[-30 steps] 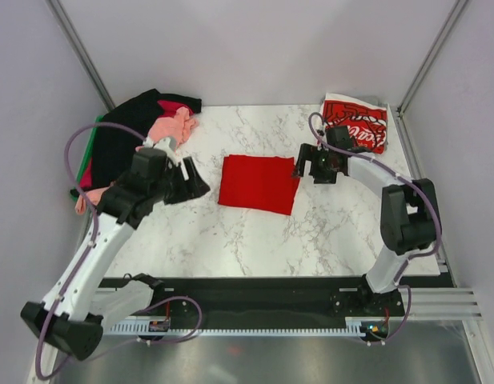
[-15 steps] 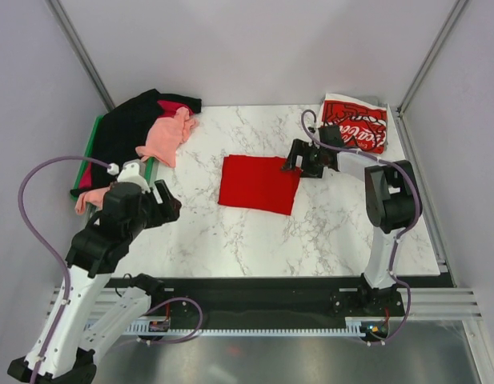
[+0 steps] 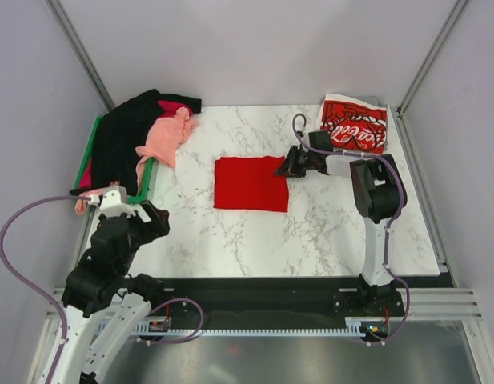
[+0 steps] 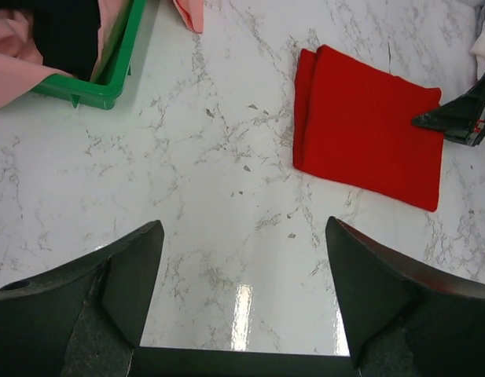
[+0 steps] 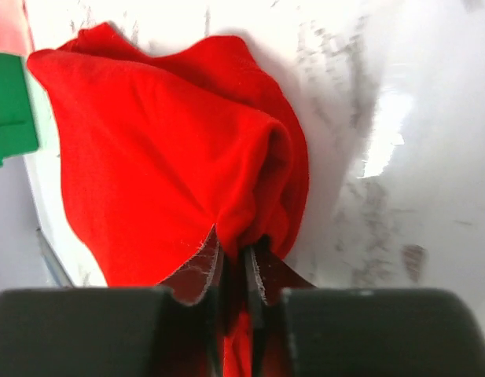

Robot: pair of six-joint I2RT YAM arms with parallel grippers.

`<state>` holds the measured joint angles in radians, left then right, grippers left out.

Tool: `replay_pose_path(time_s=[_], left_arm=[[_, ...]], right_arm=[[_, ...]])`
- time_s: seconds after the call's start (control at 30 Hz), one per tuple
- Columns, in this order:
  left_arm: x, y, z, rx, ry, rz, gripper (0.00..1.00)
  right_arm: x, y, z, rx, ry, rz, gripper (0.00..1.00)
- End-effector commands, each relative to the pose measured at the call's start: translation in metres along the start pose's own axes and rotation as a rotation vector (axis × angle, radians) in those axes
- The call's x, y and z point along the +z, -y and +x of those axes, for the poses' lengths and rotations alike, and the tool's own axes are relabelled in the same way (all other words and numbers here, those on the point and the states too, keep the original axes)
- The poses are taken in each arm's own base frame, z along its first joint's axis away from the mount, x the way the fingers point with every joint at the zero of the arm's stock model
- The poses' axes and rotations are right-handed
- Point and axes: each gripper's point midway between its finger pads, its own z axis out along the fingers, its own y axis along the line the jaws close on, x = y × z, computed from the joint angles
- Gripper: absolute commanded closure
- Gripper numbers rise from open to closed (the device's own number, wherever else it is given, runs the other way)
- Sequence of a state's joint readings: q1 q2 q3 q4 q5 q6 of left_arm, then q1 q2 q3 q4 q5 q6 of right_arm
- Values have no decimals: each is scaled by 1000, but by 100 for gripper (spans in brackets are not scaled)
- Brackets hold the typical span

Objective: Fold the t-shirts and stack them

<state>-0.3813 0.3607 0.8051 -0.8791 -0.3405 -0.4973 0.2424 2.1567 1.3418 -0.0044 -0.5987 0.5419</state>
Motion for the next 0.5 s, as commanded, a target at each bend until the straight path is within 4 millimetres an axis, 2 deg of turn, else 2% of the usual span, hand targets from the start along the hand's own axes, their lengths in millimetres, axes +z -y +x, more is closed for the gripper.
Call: replay_pose_path(time_s=[0.0, 0.03, 0.13, 0.2, 0.3, 0.33, 0.37, 0.4, 0.43, 0.47], left_arm=[[-2, 0, -23, -41, 123, 3, 9], [-2, 1, -23, -40, 120, 3, 9], [4, 2, -21, -27, 95, -7, 9], [7, 3, -19, -15, 76, -14, 10], [9, 3, -18, -12, 66, -19, 11], [10, 2, -17, -12, 64, -23, 12], [9, 1, -18, -13, 67, -27, 12], [9, 1, -18, -17, 69, -27, 12], [9, 0, -19, -19, 72, -32, 12], [9, 0, -19, -21, 74, -34, 12]], right_arm=[[18, 2, 33, 21, -104, -13, 94], [17, -1, 29, 14, -98, -19, 100], [7, -9, 12, -16, -68, -16, 100], [-10, -15, -10, -76, -42, 13, 100], [-37, -9, -33, -142, -17, 130, 100], [-47, -9, -55, -210, 29, 184, 100], [-57, -7, -59, -215, 21, 224, 100], [-65, -12, -78, -270, 56, 248, 100], [-72, -12, -87, -283, 74, 277, 100], [-81, -6, -100, -295, 102, 332, 100]])
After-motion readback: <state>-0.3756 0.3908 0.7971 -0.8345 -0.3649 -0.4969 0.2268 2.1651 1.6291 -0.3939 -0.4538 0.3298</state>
